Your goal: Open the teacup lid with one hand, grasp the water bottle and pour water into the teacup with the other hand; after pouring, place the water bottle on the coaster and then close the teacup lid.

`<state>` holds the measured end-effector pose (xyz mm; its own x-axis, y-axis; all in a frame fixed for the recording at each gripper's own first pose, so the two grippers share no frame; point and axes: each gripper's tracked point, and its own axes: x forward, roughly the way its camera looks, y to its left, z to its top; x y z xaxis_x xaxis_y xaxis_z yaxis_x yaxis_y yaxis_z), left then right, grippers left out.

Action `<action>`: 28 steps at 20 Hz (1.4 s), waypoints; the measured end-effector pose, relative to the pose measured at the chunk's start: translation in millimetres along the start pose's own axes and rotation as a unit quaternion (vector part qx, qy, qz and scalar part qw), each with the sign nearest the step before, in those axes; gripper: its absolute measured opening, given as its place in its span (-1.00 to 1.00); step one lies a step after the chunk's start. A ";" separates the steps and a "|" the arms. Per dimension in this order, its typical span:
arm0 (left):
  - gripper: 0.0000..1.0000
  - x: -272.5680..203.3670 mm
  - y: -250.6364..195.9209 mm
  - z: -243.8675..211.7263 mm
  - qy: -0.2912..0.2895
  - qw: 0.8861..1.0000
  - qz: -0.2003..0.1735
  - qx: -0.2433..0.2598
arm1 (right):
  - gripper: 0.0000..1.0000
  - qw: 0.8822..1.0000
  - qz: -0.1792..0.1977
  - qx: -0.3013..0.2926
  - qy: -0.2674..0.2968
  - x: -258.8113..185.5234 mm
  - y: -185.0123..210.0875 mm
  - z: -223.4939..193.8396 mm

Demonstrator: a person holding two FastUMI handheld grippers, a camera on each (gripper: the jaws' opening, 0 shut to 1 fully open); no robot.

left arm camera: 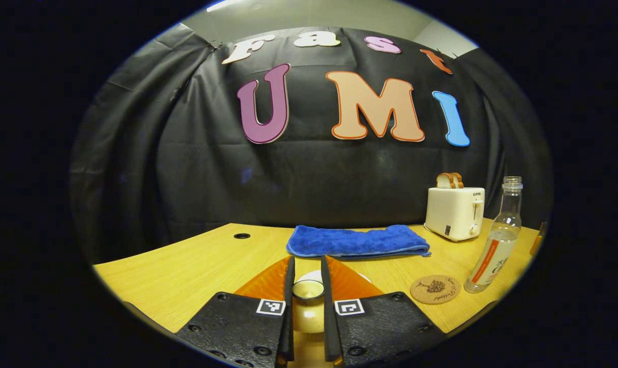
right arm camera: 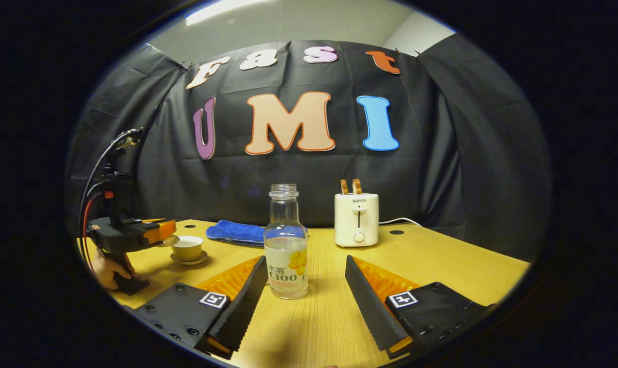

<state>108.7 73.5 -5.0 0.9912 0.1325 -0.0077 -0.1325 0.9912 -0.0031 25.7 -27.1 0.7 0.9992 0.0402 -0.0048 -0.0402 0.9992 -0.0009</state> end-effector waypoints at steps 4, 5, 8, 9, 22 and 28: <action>-0.59 -31.9 18.3 -0.5 0.001 1.000 -0.001 0.000 | 0.96 1.000 0.002 0.000 -0.001 16.1 10.0 -0.9; -0.60 -39.4 19.2 0.0 0.000 1.000 -0.007 0.000 | 0.97 1.000 0.004 0.001 0.000 21.3 14.2 -1.6; -0.60 -59.3 27.2 1.6 -0.001 1.000 -0.011 0.001 | 0.97 1.000 -0.005 0.000 0.000 38.1 17.4 -1.7; -0.60 -65.9 28.7 0.2 -0.001 1.000 -0.013 0.001 | 0.94 1.000 -0.011 0.000 0.000 43.4 17.8 -2.5; -0.59 -101.5 37.0 1.1 -0.005 1.000 -0.031 0.002 | 0.94 0.999 -0.035 0.001 -0.001 112.2 26.9 -4.7; -0.59 -102.3 33.2 1.3 -0.006 0.999 -0.044 0.003 | 0.60 0.999 -0.050 -0.001 -0.001 119.0 21.8 -5.6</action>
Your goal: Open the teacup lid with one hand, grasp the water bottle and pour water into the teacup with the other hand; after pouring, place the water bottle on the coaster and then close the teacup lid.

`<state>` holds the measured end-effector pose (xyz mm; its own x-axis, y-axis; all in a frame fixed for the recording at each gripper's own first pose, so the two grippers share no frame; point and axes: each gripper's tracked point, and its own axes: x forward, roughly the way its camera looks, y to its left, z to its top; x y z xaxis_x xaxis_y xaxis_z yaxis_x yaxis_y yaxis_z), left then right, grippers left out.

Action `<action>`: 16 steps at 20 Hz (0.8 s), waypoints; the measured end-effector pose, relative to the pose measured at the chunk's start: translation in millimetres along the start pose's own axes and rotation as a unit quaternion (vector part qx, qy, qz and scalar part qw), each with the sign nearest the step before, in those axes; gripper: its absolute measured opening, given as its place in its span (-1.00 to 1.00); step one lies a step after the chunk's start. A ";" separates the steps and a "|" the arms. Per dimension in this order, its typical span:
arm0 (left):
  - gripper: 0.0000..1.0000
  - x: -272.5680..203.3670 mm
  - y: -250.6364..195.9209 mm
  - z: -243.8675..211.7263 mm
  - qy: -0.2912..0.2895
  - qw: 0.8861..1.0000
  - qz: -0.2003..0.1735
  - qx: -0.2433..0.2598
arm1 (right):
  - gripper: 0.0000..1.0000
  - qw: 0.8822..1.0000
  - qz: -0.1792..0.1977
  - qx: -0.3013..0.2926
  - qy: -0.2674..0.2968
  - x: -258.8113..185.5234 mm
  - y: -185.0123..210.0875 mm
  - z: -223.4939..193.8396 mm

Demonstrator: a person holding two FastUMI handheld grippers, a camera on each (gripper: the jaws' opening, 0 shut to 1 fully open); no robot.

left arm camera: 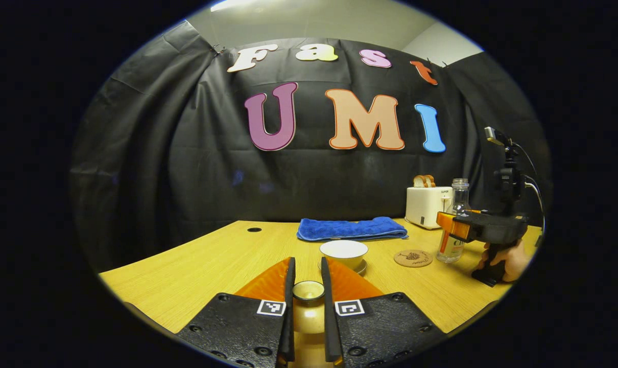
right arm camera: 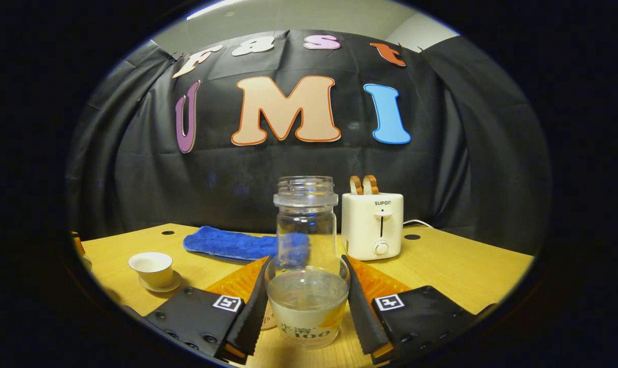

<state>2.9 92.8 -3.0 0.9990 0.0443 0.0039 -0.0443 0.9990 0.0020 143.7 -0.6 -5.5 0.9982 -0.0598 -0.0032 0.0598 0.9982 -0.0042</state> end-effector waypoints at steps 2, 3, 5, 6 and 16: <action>-0.60 1.1 0.6 -0.1 0.000 1.000 -0.003 0.000 | 0.51 1.000 -0.023 -0.002 0.000 -1.6 -9.0 0.6; -0.60 1.4 1.3 -0.3 0.000 1.000 -0.004 0.000 | 0.52 1.000 -0.027 -0.001 -0.001 -1.4 -9.8 0.0; -0.60 1.2 2.0 0.2 0.000 1.000 -0.006 0.000 | 0.42 1.000 -0.026 -0.002 0.000 -3.4 -8.8 0.0; -0.60 1.7 2.4 0.1 0.000 1.000 -0.007 -0.001 | 0.43 1.000 -0.026 -0.001 0.001 -4.5 -7.7 0.2; -0.59 5.7 39.1 -1.6 0.002 1.000 -0.006 -0.001 | 0.42 0.962 0.034 -0.269 -0.036 -8.7 63.3 21.0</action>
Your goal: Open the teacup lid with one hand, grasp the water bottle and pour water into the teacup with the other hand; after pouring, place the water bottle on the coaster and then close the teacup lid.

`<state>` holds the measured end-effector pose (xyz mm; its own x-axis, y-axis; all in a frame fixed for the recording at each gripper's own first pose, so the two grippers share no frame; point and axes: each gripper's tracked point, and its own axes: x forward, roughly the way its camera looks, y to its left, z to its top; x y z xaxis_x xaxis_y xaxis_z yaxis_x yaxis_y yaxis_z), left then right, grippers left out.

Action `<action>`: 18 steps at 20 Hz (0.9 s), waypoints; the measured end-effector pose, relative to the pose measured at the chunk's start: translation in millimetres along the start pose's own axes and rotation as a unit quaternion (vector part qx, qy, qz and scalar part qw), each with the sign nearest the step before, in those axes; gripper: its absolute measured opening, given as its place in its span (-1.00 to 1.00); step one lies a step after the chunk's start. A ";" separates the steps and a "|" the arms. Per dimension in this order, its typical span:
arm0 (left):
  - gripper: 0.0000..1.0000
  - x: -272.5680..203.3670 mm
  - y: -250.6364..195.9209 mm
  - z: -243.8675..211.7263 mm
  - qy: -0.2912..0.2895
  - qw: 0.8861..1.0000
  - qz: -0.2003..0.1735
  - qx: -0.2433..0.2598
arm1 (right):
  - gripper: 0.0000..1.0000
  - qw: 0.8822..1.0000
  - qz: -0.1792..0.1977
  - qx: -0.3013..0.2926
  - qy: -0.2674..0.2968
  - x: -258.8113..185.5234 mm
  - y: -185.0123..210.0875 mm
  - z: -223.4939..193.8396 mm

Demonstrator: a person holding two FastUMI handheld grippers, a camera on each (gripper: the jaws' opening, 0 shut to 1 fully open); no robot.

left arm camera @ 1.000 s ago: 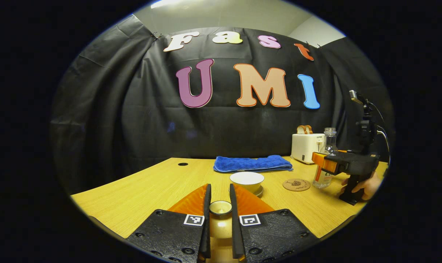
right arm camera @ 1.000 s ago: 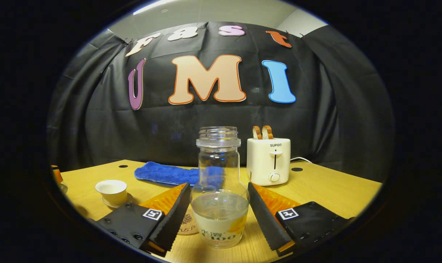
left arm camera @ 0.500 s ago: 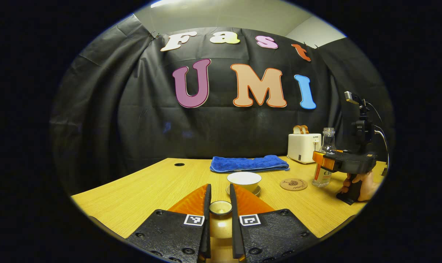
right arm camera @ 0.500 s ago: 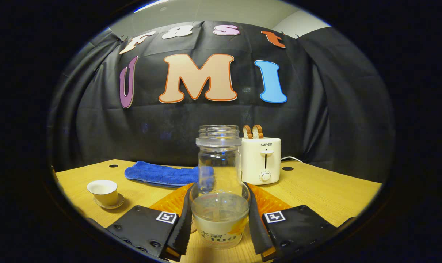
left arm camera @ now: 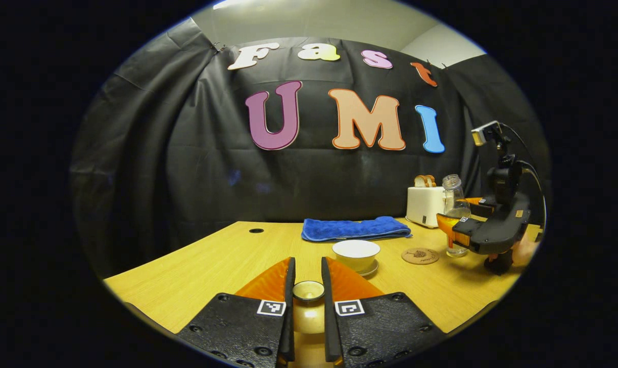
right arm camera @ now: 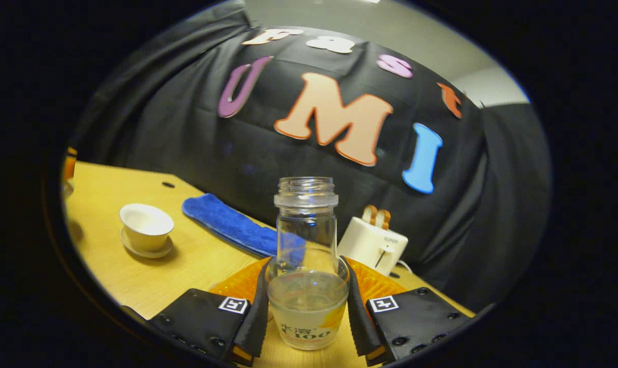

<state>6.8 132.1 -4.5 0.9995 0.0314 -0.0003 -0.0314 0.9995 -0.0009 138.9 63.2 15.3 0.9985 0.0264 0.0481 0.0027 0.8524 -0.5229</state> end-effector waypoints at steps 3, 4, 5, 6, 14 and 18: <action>-0.60 1.0 11.0 0.9 0.000 1.000 0.001 0.000 | 0.42 0.992 0.042 -0.117 -0.006 6.9 39.2 22.0; -0.59 1.6 13.8 0.7 0.000 1.000 0.002 0.001 | 0.41 0.986 0.059 -0.157 -0.007 7.8 50.8 24.3; -0.59 2.3 16.7 0.7 0.000 1.000 0.004 0.001 | 0.42 0.978 0.068 -0.196 -0.008 9.6 62.7 25.7; -0.60 1.9 20.7 0.5 0.000 1.000 0.006 0.001 | 0.39 0.970 0.078 -0.231 -0.002 11.1 76.4 22.7; -0.60 -0.6 30.9 -0.3 0.001 1.000 0.003 0.000 | 0.41 0.903 0.124 -0.412 0.021 28.0 116.8 6.1; -0.59 -0.8 30.8 0.2 0.002 1.000 0.003 0.000 | 0.42 0.865 0.120 -0.487 0.015 28.9 117.9 0.7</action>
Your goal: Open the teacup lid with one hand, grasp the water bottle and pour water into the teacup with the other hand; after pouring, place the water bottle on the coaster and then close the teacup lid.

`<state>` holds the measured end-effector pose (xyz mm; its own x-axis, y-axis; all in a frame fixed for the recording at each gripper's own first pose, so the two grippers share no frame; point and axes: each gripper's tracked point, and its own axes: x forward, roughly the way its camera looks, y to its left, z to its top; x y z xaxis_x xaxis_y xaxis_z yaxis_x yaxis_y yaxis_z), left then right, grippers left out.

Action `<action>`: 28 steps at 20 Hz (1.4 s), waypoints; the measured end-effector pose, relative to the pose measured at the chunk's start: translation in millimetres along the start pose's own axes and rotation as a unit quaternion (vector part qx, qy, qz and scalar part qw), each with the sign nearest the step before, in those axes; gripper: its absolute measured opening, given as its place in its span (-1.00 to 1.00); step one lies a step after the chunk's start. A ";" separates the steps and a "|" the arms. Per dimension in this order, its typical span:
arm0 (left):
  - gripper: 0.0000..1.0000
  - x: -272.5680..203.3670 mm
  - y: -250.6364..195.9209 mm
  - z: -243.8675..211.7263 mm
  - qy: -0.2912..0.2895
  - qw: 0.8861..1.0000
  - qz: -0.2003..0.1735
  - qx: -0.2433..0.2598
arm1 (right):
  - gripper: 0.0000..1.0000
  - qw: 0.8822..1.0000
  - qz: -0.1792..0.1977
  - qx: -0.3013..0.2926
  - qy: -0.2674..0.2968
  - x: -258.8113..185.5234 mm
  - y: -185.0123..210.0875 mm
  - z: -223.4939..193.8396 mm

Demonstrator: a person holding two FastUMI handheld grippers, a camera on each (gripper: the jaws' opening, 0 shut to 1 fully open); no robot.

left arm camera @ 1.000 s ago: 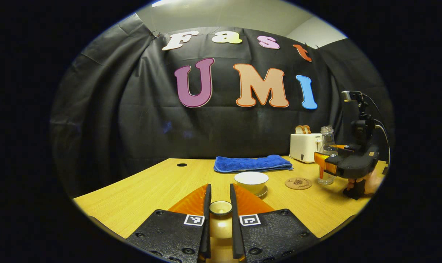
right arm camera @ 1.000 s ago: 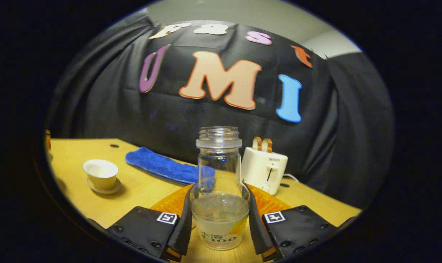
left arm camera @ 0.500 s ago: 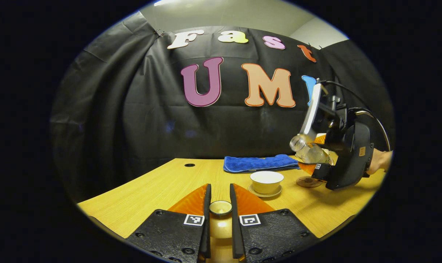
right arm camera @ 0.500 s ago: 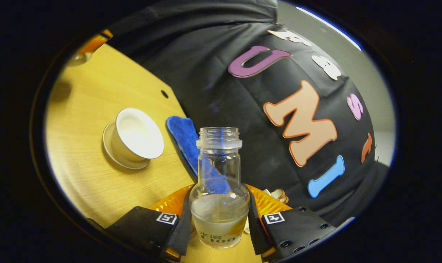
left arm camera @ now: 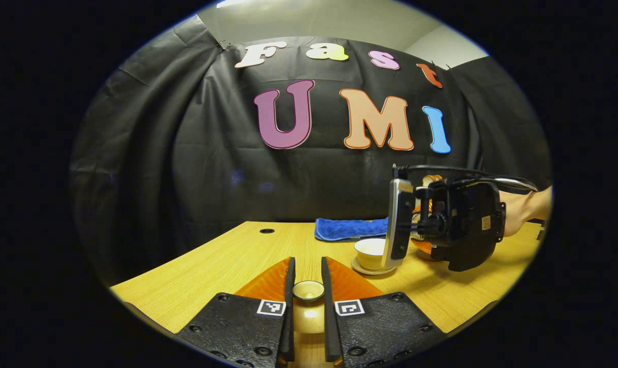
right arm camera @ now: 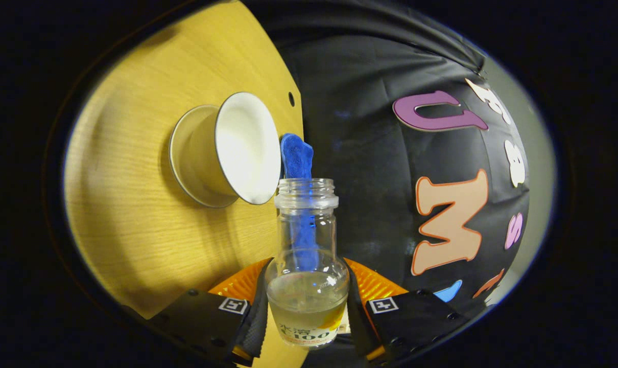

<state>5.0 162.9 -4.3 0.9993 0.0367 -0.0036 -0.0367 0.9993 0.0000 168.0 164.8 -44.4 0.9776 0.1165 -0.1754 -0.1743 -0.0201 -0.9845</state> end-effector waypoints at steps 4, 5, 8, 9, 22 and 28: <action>-0.59 0.2 -0.1 0.4 0.000 1.000 0.000 0.000 | 0.41 0.999 -0.005 -0.048 -0.003 1.5 2.1 1.5; -0.59 0.2 -0.3 0.9 0.000 1.000 0.000 0.000 | 0.39 0.998 -0.007 -0.063 -0.004 -0.4 2.9 4.1; -0.59 0.2 -0.2 0.9 0.000 1.000 0.000 0.000 | 0.41 0.995 -0.014 -0.097 -0.009 -0.5 4.1 9.0; -0.59 0.5 -0.1 0.8 0.000 1.000 0.000 0.000 | 0.42 0.994 -0.016 -0.106 -0.010 1.7 -0.7 11.5; -0.60 -0.4 0.4 0.9 0.001 1.000 -0.001 0.000 | 0.38 0.976 -0.049 -0.212 -0.027 3.1 -20.7 30.3; -0.59 -0.1 0.0 1.3 0.001 1.000 -0.001 0.000 | 0.39 0.962 -0.062 -0.263 -0.035 4.8 -33.8 42.4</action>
<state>4.9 162.9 -3.0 0.9994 0.0354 -0.0063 -0.0354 0.9994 0.0005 173.6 208.2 -11.9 0.9734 0.2169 -0.0743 0.0452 -0.4992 -0.8653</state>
